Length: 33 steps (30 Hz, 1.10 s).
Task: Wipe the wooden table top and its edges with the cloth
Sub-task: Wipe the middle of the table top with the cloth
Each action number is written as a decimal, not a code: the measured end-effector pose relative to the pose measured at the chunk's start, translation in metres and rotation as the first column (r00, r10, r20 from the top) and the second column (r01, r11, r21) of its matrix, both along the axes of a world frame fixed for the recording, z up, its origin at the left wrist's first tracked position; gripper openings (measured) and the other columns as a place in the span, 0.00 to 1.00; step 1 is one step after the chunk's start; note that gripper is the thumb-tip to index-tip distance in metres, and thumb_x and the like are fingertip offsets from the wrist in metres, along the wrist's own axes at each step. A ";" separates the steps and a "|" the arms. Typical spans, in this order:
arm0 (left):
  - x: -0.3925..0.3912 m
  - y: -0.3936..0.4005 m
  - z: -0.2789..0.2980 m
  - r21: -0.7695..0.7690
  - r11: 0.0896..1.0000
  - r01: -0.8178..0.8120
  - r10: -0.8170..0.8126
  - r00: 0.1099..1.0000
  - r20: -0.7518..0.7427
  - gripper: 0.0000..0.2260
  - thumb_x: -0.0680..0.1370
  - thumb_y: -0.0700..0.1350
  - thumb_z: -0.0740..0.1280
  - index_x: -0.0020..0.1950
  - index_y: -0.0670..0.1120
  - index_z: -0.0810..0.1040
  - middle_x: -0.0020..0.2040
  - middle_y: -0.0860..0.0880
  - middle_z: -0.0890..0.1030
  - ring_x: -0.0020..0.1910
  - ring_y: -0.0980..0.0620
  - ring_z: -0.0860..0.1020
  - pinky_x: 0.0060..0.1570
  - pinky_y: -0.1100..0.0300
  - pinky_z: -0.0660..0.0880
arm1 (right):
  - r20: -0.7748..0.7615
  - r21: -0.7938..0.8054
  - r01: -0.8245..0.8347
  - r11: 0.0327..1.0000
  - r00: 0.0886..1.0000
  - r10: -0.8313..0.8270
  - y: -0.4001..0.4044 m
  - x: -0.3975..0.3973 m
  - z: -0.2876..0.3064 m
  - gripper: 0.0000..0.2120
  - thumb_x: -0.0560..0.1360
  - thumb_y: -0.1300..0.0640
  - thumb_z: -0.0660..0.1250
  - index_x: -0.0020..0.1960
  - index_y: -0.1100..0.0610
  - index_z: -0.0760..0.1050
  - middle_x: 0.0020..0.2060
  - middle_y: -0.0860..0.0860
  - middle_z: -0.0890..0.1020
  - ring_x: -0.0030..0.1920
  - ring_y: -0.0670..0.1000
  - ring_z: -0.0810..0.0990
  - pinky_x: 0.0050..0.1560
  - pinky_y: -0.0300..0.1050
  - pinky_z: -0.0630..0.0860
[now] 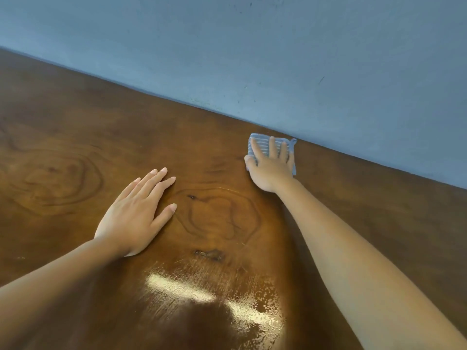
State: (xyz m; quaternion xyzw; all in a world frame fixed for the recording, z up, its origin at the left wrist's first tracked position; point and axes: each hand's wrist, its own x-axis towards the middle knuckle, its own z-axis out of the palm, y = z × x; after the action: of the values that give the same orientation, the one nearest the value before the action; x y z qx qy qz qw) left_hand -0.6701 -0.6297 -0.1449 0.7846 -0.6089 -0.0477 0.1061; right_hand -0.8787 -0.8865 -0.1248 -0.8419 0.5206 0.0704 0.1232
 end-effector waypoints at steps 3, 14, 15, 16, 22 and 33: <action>0.000 0.001 0.001 0.003 1.000 -0.002 0.002 1.000 -0.002 0.32 0.81 0.68 0.41 0.83 0.57 0.52 0.83 0.57 0.49 0.82 0.60 0.43 0.80 0.57 0.44 | -0.020 -0.045 -0.213 0.976 0.977 0.213 0.033 -0.037 -0.005 0.28 0.82 0.33 0.37 0.80 0.34 0.36 0.82 0.50 0.37 0.81 0.59 0.33 0.78 0.61 0.34; 0.000 0.001 -0.001 0.003 1.000 -0.006 0.006 1.000 -0.010 0.32 0.81 0.68 0.42 0.83 0.57 0.53 0.84 0.57 0.50 0.82 0.60 0.44 0.80 0.57 0.45 | -0.113 -0.040 -0.102 0.994 0.989 0.097 -0.065 -0.107 0.002 0.26 0.83 0.33 0.41 0.79 0.30 0.41 0.83 0.46 0.41 0.82 0.52 0.37 0.79 0.55 0.39; 0.000 0.001 -0.001 0.003 1.000 -0.005 0.005 1.000 -0.009 0.32 0.81 0.68 0.42 0.83 0.57 0.53 0.84 0.57 0.50 0.82 0.60 0.44 0.80 0.57 0.45 | -0.097 -0.040 -0.049 0.998 0.994 0.045 -0.074 -0.108 0.003 0.26 0.83 0.34 0.42 0.79 0.30 0.42 0.83 0.45 0.43 0.82 0.52 0.38 0.79 0.56 0.40; 0.000 0.001 -0.001 0.002 1.000 -0.003 0.003 1.000 -0.008 0.32 0.81 0.68 0.42 0.83 0.57 0.53 0.84 0.57 0.50 0.82 0.60 0.44 0.80 0.57 0.45 | -0.086 -0.038 -0.006 0.999 0.996 0.002 -0.081 -0.110 0.003 0.26 0.82 0.34 0.43 0.79 0.30 0.42 0.83 0.45 0.44 0.82 0.52 0.39 0.79 0.56 0.41; 0.002 0.002 -0.002 -0.003 1.000 0.010 -0.010 1.000 -0.009 0.32 0.81 0.68 0.42 0.83 0.56 0.54 0.83 0.56 0.51 0.82 0.58 0.46 0.80 0.56 0.47 | -0.067 -0.012 0.137 0.990 0.988 -0.138 -0.068 -0.101 0.003 0.28 0.82 0.34 0.39 0.81 0.34 0.40 0.83 0.50 0.42 0.82 0.56 0.37 0.79 0.60 0.38; 0.007 -0.001 -0.006 0.016 1.000 0.013 -0.012 1.000 -0.027 0.35 0.80 0.70 0.43 0.82 0.54 0.57 0.83 0.55 0.54 0.82 0.57 0.49 0.80 0.52 0.50 | -0.075 0.033 -0.332 0.943 0.940 0.334 0.055 -0.143 0.003 0.27 0.82 0.33 0.39 0.78 0.31 0.31 0.80 0.45 0.31 0.79 0.51 0.27 0.78 0.56 0.30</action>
State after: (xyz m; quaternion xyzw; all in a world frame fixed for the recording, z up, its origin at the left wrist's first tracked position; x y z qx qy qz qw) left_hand -0.6636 -0.6305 -0.1504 0.7809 -0.6120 -0.0638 0.1079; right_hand -1.0221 -0.8319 -0.1216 -0.9130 0.3746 0.1290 0.0972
